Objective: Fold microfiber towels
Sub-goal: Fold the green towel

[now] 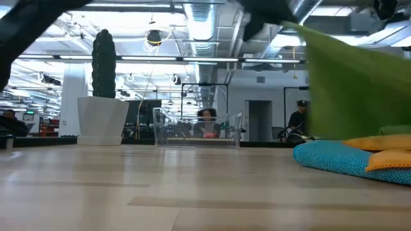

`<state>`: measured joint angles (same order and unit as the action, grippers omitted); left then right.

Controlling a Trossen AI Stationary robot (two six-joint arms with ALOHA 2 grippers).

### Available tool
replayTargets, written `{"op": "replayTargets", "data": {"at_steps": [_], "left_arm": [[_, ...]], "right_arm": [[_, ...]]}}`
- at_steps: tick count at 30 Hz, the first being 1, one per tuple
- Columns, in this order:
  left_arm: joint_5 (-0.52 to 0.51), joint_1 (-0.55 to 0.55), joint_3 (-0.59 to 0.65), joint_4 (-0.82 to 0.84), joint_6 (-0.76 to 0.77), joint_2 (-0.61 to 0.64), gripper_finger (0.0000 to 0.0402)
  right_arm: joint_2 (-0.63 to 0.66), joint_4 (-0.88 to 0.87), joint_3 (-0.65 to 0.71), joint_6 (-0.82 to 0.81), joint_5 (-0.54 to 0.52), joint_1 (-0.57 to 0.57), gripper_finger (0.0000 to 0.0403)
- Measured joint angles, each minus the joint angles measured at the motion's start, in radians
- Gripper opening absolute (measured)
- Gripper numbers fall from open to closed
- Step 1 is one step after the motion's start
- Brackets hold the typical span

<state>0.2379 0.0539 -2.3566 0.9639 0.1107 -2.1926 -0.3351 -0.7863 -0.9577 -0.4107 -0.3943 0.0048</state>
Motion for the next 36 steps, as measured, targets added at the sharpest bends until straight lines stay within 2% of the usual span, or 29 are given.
{"op": "replayTargets", "data": {"at_steps": [5,10,16,20,24,32,36], "left_arm": [[-0.109,-0.045,0.000,0.337,-0.029,0.112,0.0000],[-0.214,-0.123,0.000,0.607,0.006,0.152,0.0000],[-0.225,-0.229,0.019,0.607,0.068,0.152,0.0000],[-0.228,-0.274,0.019,0.608,0.139,0.144,0.0000],[-0.249,-0.281,0.019,0.608,0.176,0.153,0.0000],[-0.235,-0.301,0.019,0.607,0.261,0.224,0.0000],[-0.385,-0.313,0.015,0.601,0.294,0.303,0.0000]], "right_arm": [[-0.011,0.089,0.062,0.000,0.000,0.000,0.0076],[-0.088,0.232,0.182,0.000,0.000,0.001,0.0076],[-0.271,0.393,0.285,-0.001,0.022,0.001,0.0076],[-0.420,0.422,0.295,0.003,0.065,0.007,0.0076],[-0.497,0.430,0.293,0.054,0.083,0.026,0.0093],[-0.501,0.430,0.293,0.080,0.082,0.064,0.0154],[-0.479,0.445,0.293,0.080,0.082,0.064,0.0172]]}}
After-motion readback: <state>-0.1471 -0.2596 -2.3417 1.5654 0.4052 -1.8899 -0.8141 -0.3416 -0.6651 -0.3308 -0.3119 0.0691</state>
